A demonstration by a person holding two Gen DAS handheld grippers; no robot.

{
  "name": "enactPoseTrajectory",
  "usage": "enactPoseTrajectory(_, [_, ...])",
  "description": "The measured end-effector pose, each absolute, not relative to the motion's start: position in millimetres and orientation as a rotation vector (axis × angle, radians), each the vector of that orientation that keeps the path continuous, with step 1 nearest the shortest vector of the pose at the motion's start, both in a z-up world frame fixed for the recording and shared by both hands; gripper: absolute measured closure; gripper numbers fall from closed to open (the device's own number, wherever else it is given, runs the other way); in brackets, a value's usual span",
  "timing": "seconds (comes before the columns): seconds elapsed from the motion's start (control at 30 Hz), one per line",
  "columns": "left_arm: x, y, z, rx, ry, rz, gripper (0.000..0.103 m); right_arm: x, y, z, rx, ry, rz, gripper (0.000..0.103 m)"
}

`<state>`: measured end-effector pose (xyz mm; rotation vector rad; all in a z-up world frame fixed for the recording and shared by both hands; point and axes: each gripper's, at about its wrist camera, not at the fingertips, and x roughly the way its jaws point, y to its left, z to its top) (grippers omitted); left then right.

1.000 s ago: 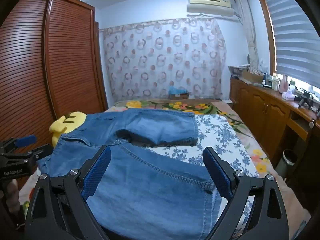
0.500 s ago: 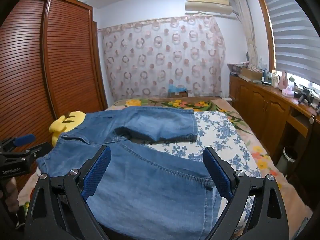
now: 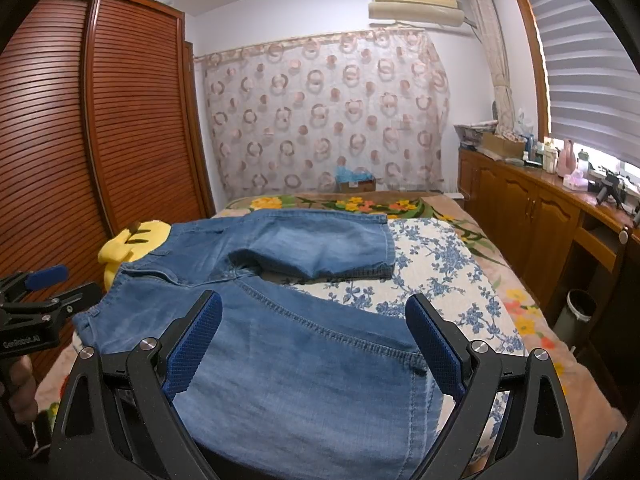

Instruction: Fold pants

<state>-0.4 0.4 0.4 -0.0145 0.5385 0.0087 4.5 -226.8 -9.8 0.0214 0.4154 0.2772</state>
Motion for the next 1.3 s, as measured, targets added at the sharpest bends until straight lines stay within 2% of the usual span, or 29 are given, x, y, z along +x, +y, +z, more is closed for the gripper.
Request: enactPoseTrajectory(1.3, [-5.1,-4.9,-2.5,-0.008,0.540,0.011,0.015,4.2,-227.1,-10.2,0.024,0.413,0.278,0.008])
